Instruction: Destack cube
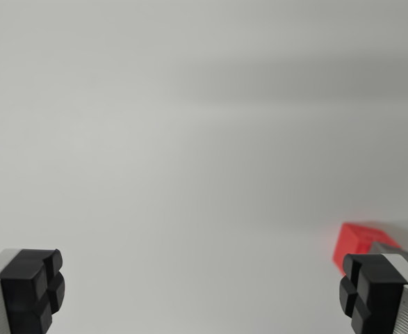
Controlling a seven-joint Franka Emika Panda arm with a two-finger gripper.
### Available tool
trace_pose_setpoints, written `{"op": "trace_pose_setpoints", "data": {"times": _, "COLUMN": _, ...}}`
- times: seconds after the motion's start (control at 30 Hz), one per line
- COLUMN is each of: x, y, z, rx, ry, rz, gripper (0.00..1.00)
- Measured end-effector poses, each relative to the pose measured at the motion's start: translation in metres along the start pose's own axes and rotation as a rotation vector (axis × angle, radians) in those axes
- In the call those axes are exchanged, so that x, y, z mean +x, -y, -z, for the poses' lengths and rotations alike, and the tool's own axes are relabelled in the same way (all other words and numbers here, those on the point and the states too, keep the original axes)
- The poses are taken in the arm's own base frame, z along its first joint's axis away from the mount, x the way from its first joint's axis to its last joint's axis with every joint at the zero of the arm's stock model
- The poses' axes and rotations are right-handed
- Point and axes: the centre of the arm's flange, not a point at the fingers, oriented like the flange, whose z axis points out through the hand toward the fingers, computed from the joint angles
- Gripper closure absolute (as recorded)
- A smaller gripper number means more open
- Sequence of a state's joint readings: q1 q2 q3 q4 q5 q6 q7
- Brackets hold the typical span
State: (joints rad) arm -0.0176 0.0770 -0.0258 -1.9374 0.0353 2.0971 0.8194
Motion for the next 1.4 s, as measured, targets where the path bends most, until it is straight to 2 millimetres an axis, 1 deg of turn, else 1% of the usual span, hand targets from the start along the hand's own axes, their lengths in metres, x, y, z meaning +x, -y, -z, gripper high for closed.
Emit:
{"op": "trace_pose_setpoints", "data": {"times": 0.47, "x": 0.0, "y": 0.0, "z": 0.0, "rx": 0.0, "ry": 0.0, "rz": 0.0, "gripper": 0.0}}
{"op": "trace_pose_setpoints", "data": {"times": 0.77, "x": 0.001, "y": -0.005, "z": -0.004, "rx": -0.005, "ry": 0.003, "rz": -0.006, "gripper": 0.0}}
{"op": "trace_pose_setpoints", "data": {"times": 1.03, "x": 0.003, "y": -0.016, "z": -0.01, "rx": -0.009, "ry": 0.005, "rz": -0.016, "gripper": 0.0}}
{"op": "trace_pose_setpoints", "data": {"times": 1.4, "x": 0.006, "y": -0.038, "z": -0.021, "rx": -0.017, "ry": 0.009, "rz": -0.034, "gripper": 0.0}}
